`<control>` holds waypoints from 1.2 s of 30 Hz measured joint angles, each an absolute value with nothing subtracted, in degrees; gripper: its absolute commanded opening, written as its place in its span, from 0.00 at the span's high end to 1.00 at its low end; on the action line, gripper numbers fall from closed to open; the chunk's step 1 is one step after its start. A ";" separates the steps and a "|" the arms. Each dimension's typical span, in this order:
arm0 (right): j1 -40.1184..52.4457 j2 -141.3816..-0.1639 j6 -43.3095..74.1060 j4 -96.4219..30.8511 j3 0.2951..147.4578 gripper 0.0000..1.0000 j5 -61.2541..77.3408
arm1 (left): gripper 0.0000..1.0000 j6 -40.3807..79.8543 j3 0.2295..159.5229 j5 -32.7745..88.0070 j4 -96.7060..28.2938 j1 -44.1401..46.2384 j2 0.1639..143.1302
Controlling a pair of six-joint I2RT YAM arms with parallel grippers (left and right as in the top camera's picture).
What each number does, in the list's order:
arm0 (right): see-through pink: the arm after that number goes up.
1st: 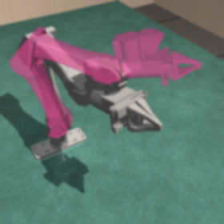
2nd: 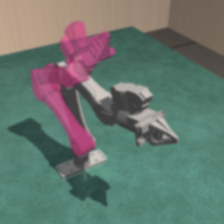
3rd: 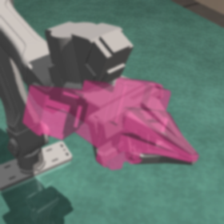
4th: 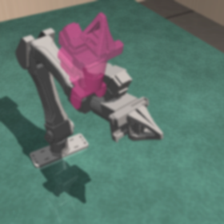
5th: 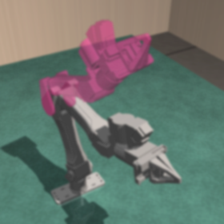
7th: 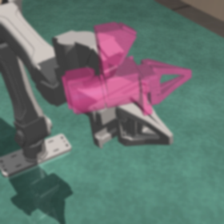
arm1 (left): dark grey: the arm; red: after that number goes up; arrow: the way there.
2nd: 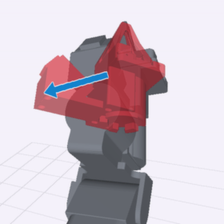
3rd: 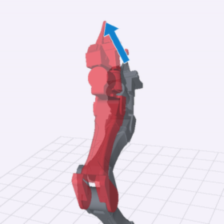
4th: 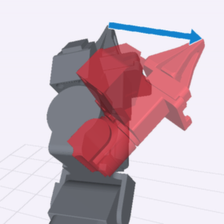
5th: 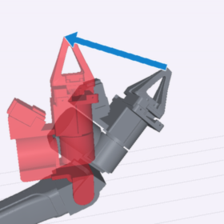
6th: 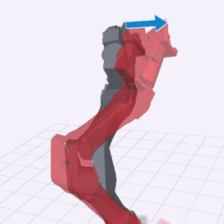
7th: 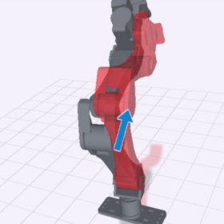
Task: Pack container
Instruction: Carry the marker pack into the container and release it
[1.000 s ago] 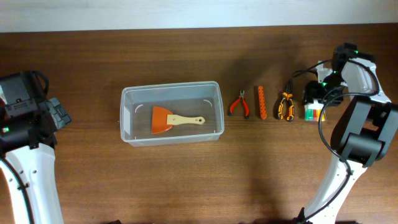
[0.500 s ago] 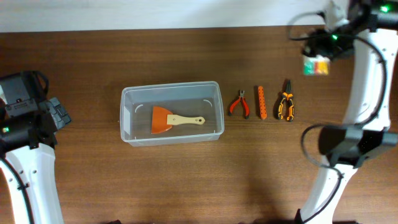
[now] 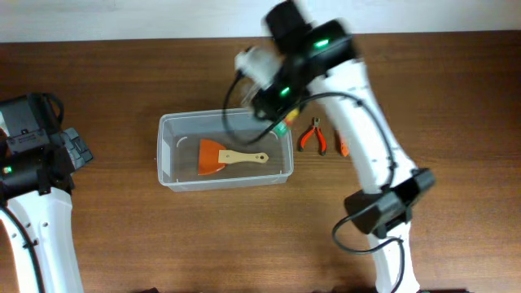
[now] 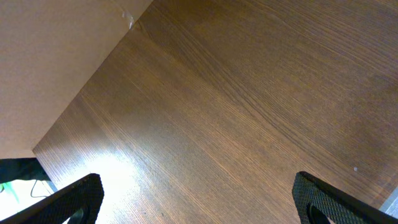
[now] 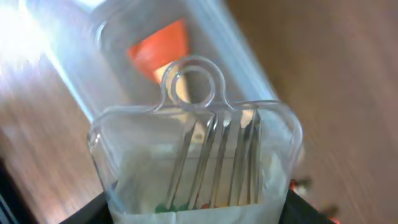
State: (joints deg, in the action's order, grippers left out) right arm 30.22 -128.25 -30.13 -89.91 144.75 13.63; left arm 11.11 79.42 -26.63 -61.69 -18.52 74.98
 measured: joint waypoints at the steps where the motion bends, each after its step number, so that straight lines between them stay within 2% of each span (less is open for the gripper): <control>1: 31.09 -128.33 -31.92 -89.21 142.78 0.96 13.63 | 0.01 11.11 79.42 -26.61 -61.71 -18.52 74.98; 13: 34.79 -128.99 -54.37 -75.85 120.07 0.95 12.78 | 0.01 11.11 79.42 -26.61 -61.71 -18.52 74.98; 19: 34.87 -129.03 -60.07 -70.41 118.06 0.80 11.66 | 0.01 11.11 79.42 -26.61 -61.71 -18.52 74.98; 23: 34.87 -129.01 -61.54 -68.01 118.04 0.55 11.46 | 0.01 11.11 79.42 -26.61 -61.71 -18.52 74.98; 24: 34.87 -129.01 -61.71 -67.88 118.04 0.42 11.46 | 0.01 11.11 79.42 -26.61 -61.71 -18.52 74.98; 25: 34.87 -129.03 -61.73 -67.77 118.04 0.02 11.46 | 0.01 11.11 79.42 -26.61 -61.71 -18.52 74.98; 30: 34.87 -129.01 -59.37 -67.48 118.06 0.01 9.23 | 0.01 11.11 79.42 -26.61 -61.71 -18.52 74.98; 36: 34.85 -128.97 -49.10 -70.94 122.13 0.01 3.18 | 0.01 11.11 79.42 -26.61 -61.71 -18.52 74.98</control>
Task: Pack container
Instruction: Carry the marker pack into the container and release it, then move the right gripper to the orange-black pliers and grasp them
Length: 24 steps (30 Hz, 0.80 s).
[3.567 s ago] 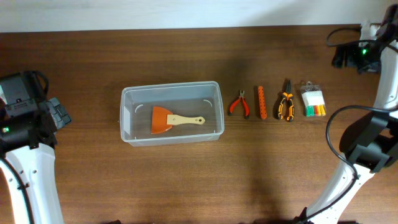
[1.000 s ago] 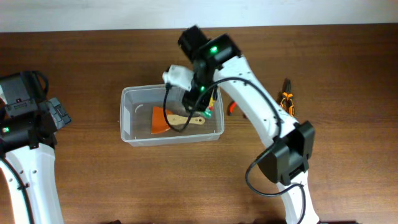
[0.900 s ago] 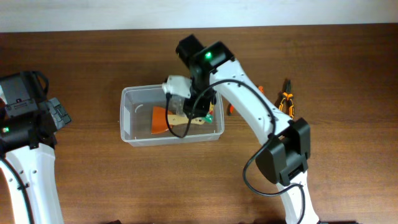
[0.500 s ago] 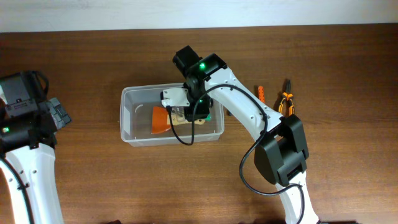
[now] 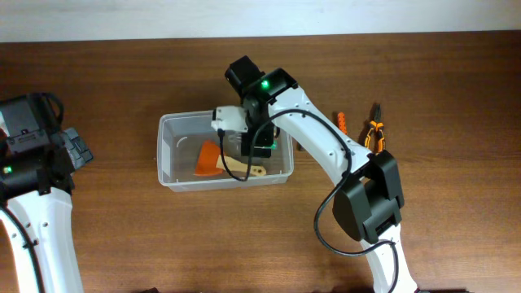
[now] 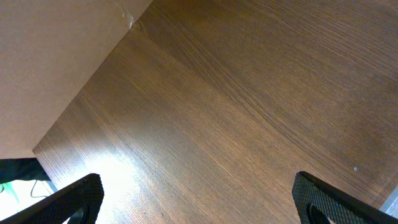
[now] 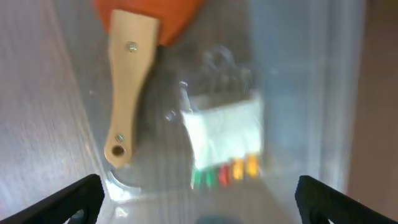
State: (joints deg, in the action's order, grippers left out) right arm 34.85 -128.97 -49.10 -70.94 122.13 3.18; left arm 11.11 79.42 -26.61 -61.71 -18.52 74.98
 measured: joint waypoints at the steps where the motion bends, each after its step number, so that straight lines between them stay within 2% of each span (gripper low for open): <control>1: 34.61 -128.95 -46.48 -72.36 124.01 0.01 2.28 | 0.01 11.11 79.42 -26.61 -61.73 -18.52 74.98; 8: 29.93 -127.17 -31.70 -79.59 136.59 0.01 -1.28 | 0.01 11.11 79.42 -26.61 -61.69 -18.52 74.98; 19: -1.80 -126.78 0.64 -76.69 139.17 0.00 0.27 | 0.01 11.11 79.42 -26.61 -61.71 -18.52 74.98; 24: -8.88 -128.92 7.73 -76.90 132.53 0.04 2.70 | 0.01 11.11 79.42 -26.61 -61.71 -18.52 74.98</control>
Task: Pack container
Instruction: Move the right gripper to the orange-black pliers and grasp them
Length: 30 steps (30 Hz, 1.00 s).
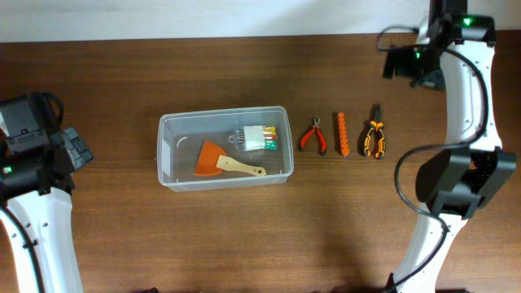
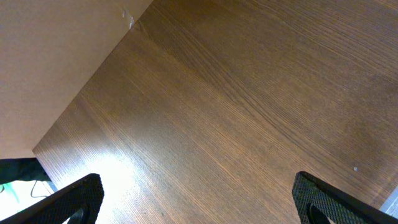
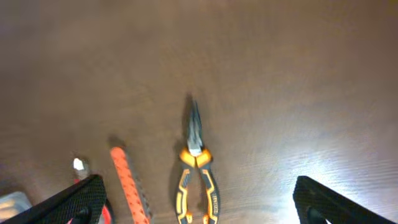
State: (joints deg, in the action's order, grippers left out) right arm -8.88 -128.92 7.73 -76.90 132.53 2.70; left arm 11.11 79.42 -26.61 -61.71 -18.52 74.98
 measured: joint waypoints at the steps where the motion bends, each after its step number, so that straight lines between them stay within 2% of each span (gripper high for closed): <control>1: -9.23 -129.38 8.23 -76.79 130.54 0.04 3.11 | 0.01 11.11 79.42 -26.61 -61.71 -18.52 74.98; 5: -9.10 -130.69 8.80 -75.07 121.38 0.06 4.43 | 0.01 11.11 79.42 -26.61 -61.73 -18.52 74.98; 7: -8.95 -130.78 8.51 -73.47 117.01 0.11 4.45 | 0.01 11.11 79.42 -26.61 -61.71 -18.52 74.98; 15: -8.97 -130.80 5.37 -73.25 112.42 0.14 4.60 | 0.01 11.11 79.42 -26.61 -61.71 -18.52 74.98; 22: -9.37 -130.80 2.92 -75.16 111.90 0.37 3.73 | 0.01 11.11 79.42 -26.61 -61.71 -18.52 74.98; 30: -9.54 -130.80 2.33 -73.10 106.34 0.37 3.01 | 0.01 11.11 79.42 -26.61 -61.71 -18.52 74.98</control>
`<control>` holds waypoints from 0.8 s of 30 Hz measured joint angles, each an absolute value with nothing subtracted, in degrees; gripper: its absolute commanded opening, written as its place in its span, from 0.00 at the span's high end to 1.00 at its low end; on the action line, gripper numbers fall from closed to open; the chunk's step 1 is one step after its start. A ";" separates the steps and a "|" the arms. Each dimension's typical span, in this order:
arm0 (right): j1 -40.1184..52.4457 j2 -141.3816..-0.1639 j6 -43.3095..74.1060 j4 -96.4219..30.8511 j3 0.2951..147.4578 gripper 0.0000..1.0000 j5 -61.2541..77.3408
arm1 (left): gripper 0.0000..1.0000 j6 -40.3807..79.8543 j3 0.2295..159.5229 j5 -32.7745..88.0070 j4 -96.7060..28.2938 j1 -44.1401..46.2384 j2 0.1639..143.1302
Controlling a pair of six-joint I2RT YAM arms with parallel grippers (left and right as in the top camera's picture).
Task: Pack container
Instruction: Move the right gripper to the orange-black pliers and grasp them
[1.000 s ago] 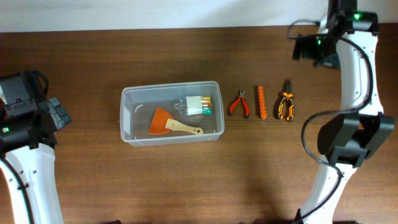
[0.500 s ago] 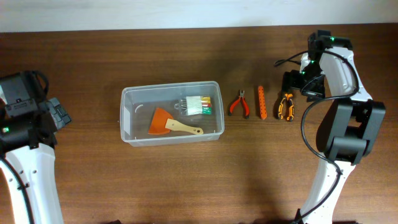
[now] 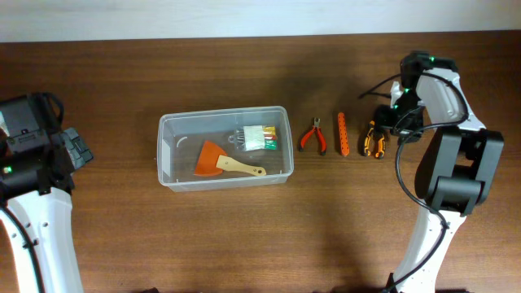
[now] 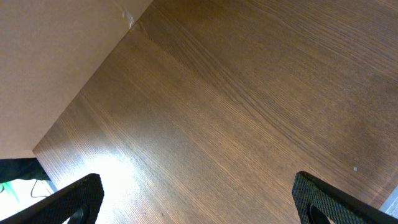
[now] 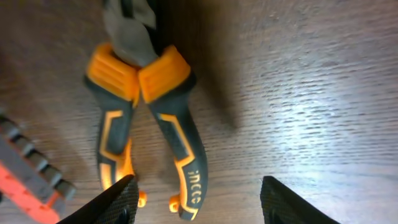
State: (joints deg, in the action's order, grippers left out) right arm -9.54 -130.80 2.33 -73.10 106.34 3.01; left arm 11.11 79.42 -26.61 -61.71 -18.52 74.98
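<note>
A clear plastic container [image 3: 163, 150] at mid-table holds an orange scraper with a wooden handle [image 3: 216, 160] and a clear pack of tools with coloured ends [image 3: 260, 137]. To its right lie small red-handled pliers [image 3: 313, 137], an orange bar [image 3: 343, 134] and orange-and-black pliers [image 3: 374, 140]. My right gripper [image 3: 387, 122] hangs low over the orange-and-black pliers [image 5: 146, 124]. It [image 5: 196, 202] is open, with the handles between and just ahead of its fingertips [image 5: 115, 202]. My left gripper [image 4: 196, 202] is open over bare wood.
The left arm [image 3: 37, 150] sits at the table's left edge, away from the container. The table's back edge meets a pale wall. The orange bar [image 5: 31, 165] lies close to the left of the pliers in the right wrist view.
My right gripper was high at the table's back right, seeing the pliers from afar. It is now low and close over the orange-and-black pliers, still open. The left arm has not moved.
My right gripper held the clear tool pack above the container. Then the pack lay inside beside the scraper, with the gripper open over it. After that the gripper stood at the back right, and now it is over the orange-and-black pliers.
</note>
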 measured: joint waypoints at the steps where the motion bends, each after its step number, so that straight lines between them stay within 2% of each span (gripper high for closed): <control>1: -9.56 -130.80 2.33 -72.73 105.67 0.37 2.98 | 0.01 11.11 79.42 -26.61 -61.71 -18.52 74.98; 3: -9.63 -130.80 2.35 -71.85 104.40 0.38 2.92 | 0.01 11.11 79.42 -26.61 -61.71 -18.52 74.98; 10: -9.67 -130.80 1.98 -68.82 101.47 0.52 2.81 | 0.01 11.11 79.42 -26.61 -61.71 -18.52 74.98; 13: -9.67 -130.80 2.02 -68.01 100.86 0.64 2.83 | 0.01 11.11 79.42 -26.61 -61.71 -18.52 74.98; 19: -9.72 -130.80 1.91 -67.18 100.86 0.78 2.61 | 0.01 11.11 79.42 -26.61 -61.71 -18.52 74.98; 21: -9.72 -130.80 1.69 -67.07 100.86 0.87 2.63 | 0.01 11.14 79.42 -26.61 -61.71 -18.52 74.98; 24: -9.74 -130.80 1.67 -67.02 100.86 0.94 2.87 | 0.01 11.11 79.42 -26.61 -61.71 -18.52 74.98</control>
State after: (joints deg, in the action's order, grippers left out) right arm -9.74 -130.80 1.67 -67.02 100.86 2.87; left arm 11.11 79.42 -26.61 -61.71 -18.52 74.98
